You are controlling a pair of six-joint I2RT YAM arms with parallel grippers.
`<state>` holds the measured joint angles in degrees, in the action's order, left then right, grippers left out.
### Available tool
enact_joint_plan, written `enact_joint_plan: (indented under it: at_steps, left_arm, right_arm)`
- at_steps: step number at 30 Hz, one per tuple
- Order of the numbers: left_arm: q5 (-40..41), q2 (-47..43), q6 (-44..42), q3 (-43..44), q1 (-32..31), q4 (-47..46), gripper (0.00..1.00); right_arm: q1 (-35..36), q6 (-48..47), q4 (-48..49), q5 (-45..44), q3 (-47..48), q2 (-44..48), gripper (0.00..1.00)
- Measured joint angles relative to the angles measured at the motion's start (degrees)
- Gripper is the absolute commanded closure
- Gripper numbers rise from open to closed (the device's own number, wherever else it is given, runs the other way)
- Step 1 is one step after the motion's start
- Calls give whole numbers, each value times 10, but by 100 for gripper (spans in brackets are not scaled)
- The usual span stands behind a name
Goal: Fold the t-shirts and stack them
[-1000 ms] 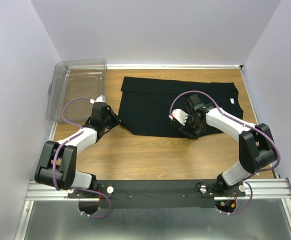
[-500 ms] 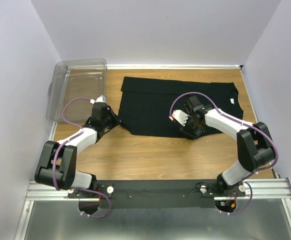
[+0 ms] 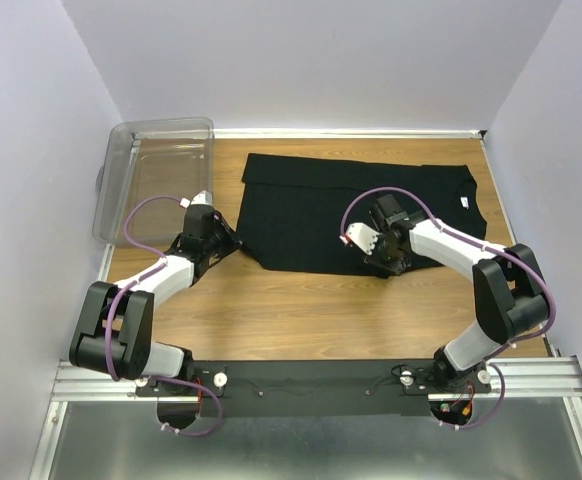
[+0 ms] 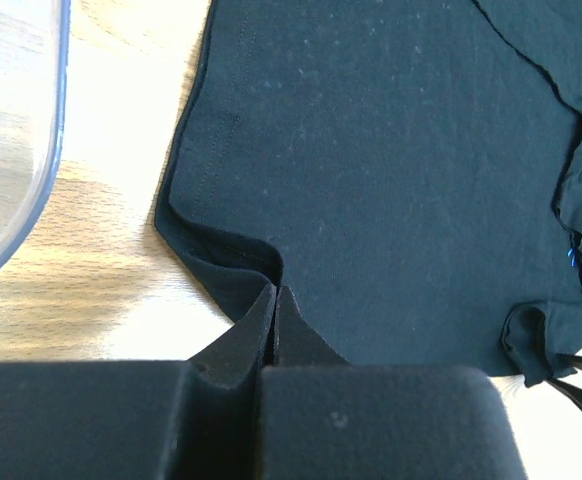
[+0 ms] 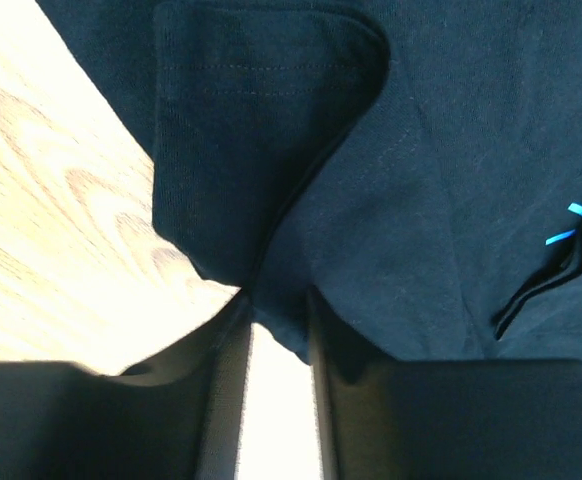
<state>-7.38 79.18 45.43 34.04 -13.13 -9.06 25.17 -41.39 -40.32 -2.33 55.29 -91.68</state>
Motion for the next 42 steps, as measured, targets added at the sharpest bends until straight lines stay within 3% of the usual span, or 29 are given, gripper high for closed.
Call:
enact_joint_plan:
  at_steps: [7, 9, 12, 25, 35, 42]
  left_arm:
    - [0, 0, 0, 0, 0, -1, 100]
    - [0, 0, 0, 0, 0, -1, 100]
    - [-1, 0, -1, 0, 0, -1, 100]
    - [-4, 0, -2, 0, 0, -1, 100]
    - [-8, 0, -2, 0, 0, -2, 100]
    - [-9, 0, -2, 0, 0, -3, 100]
  right_arm:
    - [0, 5, 0, 0, 0, 2, 69]
    - [0, 10, 0, 0, 2, 6, 52]
    - [0, 14, 0, -3, 9, 12, 45]
    - [0, 34, 0, -28, 45, 43, 46]
    - [0, -4, -33, 53, 21, 70, 44]
    - [0, -26, -54, 58, -16, 70, 47]
